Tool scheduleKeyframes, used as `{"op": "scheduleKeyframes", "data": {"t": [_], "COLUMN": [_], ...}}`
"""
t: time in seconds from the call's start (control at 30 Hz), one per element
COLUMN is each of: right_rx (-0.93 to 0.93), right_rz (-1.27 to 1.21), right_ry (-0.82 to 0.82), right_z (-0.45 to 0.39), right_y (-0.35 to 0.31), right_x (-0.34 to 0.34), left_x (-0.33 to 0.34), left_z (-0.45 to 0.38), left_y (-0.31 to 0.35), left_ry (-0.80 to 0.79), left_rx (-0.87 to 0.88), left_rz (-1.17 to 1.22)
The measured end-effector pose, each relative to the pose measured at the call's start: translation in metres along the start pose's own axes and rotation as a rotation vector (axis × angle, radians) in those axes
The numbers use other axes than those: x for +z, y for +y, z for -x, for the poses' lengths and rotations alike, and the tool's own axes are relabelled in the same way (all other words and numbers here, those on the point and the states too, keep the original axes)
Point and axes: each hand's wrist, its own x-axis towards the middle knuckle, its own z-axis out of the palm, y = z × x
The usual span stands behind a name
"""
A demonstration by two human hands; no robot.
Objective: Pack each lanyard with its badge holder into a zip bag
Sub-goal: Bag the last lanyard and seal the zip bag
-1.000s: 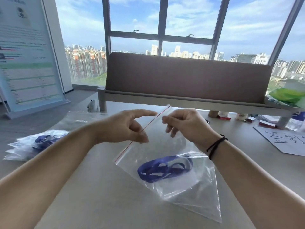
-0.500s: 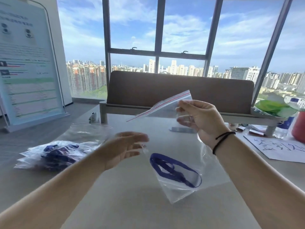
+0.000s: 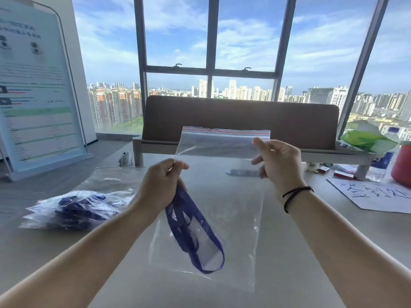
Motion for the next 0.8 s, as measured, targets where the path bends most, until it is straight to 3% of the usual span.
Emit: {"op": "scheduleKeyframes", "data": {"t": [0.1,0.2,0.37,0.5,0.57,0.63,0.73,0.8], "right_rx": [0.534,0.699,0.567,0.443,0.352,0.332,0.298,0.155], "right_rz": [-0.196,-0.203,-0.006,0.270,0.522,0.605,0.599,0.747], "right_ry": [-0.353,-0.566,-0.394,-0.351,-0.336,-0.334,-0.346,-0.387], "right_z": [0.023,0.054,0.054,0.043,0.040,0.039,0.045,0.053], "right_y": [0.039,0.076,0.101,0.117,0.131,0.138,0.135,0.132], "right_x": [0.006,0.010,0.022,0.028,0.028,0.026,0.023,0.022], "left_x": [0.009,0.013,0.011,0.009,0.010,0.018,0.032,0.041], "left_z": [0.004,0.010,0.013,0.017,0.022,0.032,0.050,0.059], "left_y": [-0.023,-0.043,-0.070,-0.082,-0.086,-0.082,-0.067,-0.062], "left_ry": [0.009,0.042,-0.037,-0.086,-0.093,-0.172,-0.396,-0.558], "left_rx": [0.055,0.025,-0.099,-0.270,-0.158,-0.037,0.060,0.160], "left_rz": [-0.176,-0.213,-0.344,-0.267,-0.470,-0.573,-0.704,-0.821]}}
